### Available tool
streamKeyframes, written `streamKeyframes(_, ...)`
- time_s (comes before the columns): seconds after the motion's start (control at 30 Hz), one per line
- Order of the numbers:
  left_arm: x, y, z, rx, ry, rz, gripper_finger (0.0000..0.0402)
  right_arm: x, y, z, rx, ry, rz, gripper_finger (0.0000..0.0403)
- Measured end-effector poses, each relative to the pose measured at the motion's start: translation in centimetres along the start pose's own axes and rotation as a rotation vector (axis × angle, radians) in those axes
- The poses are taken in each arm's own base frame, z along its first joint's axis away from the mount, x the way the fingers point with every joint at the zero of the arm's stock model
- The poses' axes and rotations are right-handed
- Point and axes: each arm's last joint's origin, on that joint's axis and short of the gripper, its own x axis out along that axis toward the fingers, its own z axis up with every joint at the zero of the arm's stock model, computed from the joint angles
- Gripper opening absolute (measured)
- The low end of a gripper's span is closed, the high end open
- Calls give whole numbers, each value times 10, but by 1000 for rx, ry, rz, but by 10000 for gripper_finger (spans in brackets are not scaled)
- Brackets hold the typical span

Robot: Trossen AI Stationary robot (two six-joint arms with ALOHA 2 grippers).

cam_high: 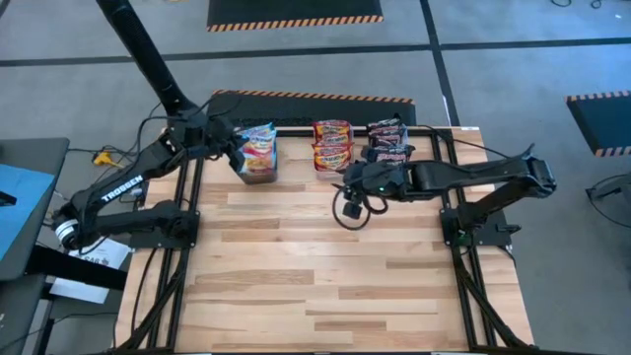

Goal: Sort Maruchan noodles
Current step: Put the blue noodle pack into the black bin

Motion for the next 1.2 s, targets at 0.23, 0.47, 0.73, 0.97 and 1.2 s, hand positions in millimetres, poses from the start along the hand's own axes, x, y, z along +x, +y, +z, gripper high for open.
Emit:
streamKeyframes(0.23,13,1,-19,-4,79,9,0,17,6,-5,-12,32,-4,191)
streamKeyframes(0.47,16,2,-24,15,99,48,0,21,8,-7,-15,47,-3,191)
streamKeyframes(0.73,15,5,-32,-3,192,158,0,21,6,-6,14,42,-8,191)
streamKeyframes(0.97,15,3,-34,-12,209,120,0,21,6,-6,60,41,-10,191)
streamKeyframes(1.2,15,3,-36,-13,229,98,16,21,6,-6,68,41,-10,191)
